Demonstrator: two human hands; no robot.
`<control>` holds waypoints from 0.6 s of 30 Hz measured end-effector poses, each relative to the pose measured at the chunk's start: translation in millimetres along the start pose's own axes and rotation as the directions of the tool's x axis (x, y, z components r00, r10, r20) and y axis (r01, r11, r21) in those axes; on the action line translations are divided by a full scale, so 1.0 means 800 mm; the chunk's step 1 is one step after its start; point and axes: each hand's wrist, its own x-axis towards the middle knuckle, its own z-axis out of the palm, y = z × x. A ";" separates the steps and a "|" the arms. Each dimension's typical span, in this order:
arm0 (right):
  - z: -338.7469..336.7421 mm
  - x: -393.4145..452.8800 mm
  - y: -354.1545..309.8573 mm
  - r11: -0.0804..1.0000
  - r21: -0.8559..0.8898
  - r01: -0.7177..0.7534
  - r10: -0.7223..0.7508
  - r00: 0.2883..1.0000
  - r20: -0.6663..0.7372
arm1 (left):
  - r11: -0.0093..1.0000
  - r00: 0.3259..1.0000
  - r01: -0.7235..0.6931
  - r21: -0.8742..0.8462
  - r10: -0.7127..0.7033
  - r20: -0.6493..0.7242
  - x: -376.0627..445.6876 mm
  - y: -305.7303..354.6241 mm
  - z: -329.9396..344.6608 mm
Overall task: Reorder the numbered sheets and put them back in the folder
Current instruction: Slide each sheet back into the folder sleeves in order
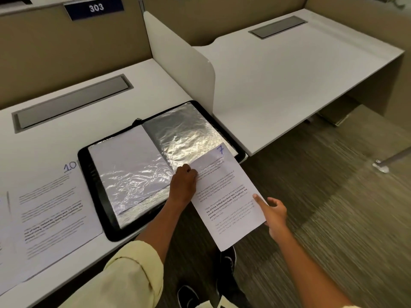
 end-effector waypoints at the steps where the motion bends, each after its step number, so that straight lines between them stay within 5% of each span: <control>1: -0.001 -0.003 0.004 0.998 0.062 -0.033 0.033 0.999 0.003 | 1.000 1.000 -0.001 0.005 0.001 0.005 0.001 -0.001 0.000; 8: 0.004 -0.034 0.036 0.891 0.422 -0.169 0.110 0.981 0.161 | 1.000 0.999 0.016 -0.022 -0.015 0.046 0.007 -0.003 -0.005; 18: 0.038 -0.064 0.046 0.867 0.468 -0.170 0.053 0.966 0.253 | 0.988 0.991 0.128 -0.090 -0.124 0.047 0.003 -0.004 -0.008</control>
